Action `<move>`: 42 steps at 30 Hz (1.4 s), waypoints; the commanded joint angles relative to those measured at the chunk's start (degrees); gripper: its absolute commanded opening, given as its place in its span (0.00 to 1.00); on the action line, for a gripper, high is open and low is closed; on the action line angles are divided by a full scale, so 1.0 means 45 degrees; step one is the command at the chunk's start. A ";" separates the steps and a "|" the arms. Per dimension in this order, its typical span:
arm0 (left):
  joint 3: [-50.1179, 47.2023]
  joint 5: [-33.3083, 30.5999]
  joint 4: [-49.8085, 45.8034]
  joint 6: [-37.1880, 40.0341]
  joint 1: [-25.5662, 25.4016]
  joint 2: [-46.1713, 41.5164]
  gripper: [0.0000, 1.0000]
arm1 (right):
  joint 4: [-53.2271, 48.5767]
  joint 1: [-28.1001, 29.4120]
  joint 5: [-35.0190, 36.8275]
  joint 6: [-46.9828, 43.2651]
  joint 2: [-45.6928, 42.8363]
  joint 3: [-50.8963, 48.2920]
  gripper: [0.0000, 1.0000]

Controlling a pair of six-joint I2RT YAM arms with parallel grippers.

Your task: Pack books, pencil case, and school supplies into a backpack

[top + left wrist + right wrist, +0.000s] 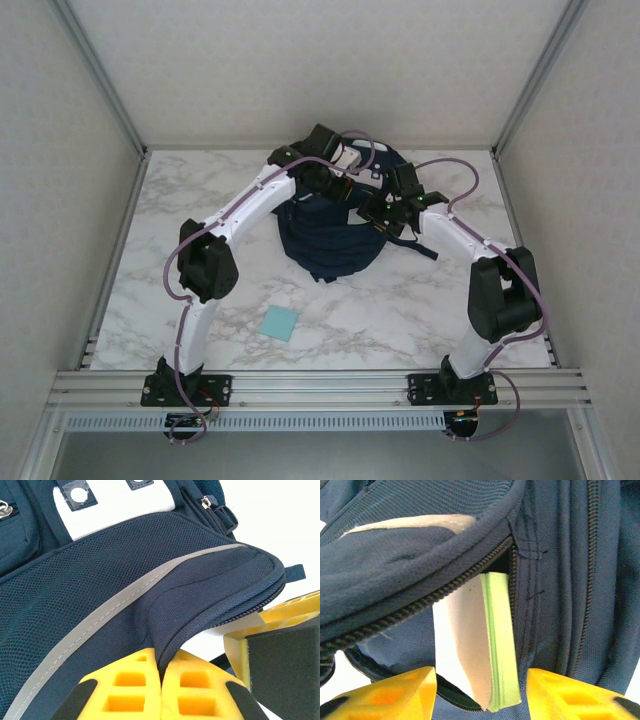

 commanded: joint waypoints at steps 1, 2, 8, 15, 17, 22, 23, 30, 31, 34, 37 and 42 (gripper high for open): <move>0.0589 0.0629 0.0254 -0.0715 -0.0001 -0.0112 0.00 | -0.0054 0.0411 0.0396 -0.0648 -0.0082 0.0481 0.62; 0.0559 0.0722 0.0268 -0.0796 -0.0001 -0.0122 0.00 | -0.0237 0.0493 0.0671 -0.0799 -0.0074 0.0593 0.67; 0.0434 0.0792 0.0479 -0.1120 -0.0042 -0.0258 0.00 | -0.1303 0.0561 0.1984 -0.1440 -0.0723 0.0738 0.73; 0.0436 0.0935 0.0277 -0.1103 -0.0042 -0.0327 0.00 | -0.0339 0.0595 0.1304 -0.2177 -0.0379 0.0608 0.59; 0.0449 0.0941 0.0240 -0.1103 -0.0058 -0.0356 0.00 | 0.0208 0.0629 0.0892 -0.2260 0.0012 0.0660 0.54; 0.0390 0.0956 0.0128 -0.1137 -0.0059 -0.0408 0.00 | 0.1661 0.0695 -0.0109 -0.2243 0.0587 0.0691 0.49; 0.0357 0.0972 0.0165 -0.1159 -0.0052 -0.0433 0.00 | 0.1874 0.0692 -0.0286 -0.2283 0.0641 0.0702 0.49; 0.0354 0.0760 0.0186 -0.1239 -0.0042 -0.0438 0.00 | 0.1219 0.0688 -0.0113 -0.2898 -0.0139 0.0770 0.51; 0.0350 0.0737 0.0235 -0.1273 -0.0029 -0.0435 0.00 | 0.0954 0.0679 0.0041 -0.3037 -0.0414 0.0656 0.51; 0.0392 0.0721 0.0388 -0.1429 0.0089 -0.0342 0.00 | -0.0073 0.0692 0.0125 -0.3529 -0.1451 0.0293 0.57; 0.0586 0.0732 0.0412 -0.1540 0.0243 -0.0153 0.00 | -0.1155 0.0897 -0.0211 -0.4223 -0.2327 -0.0180 0.73; 0.0905 0.1065 0.0296 -0.1577 0.0508 0.0141 0.00 | -0.2494 0.2152 -0.0351 -0.5666 -0.2904 -0.0785 0.92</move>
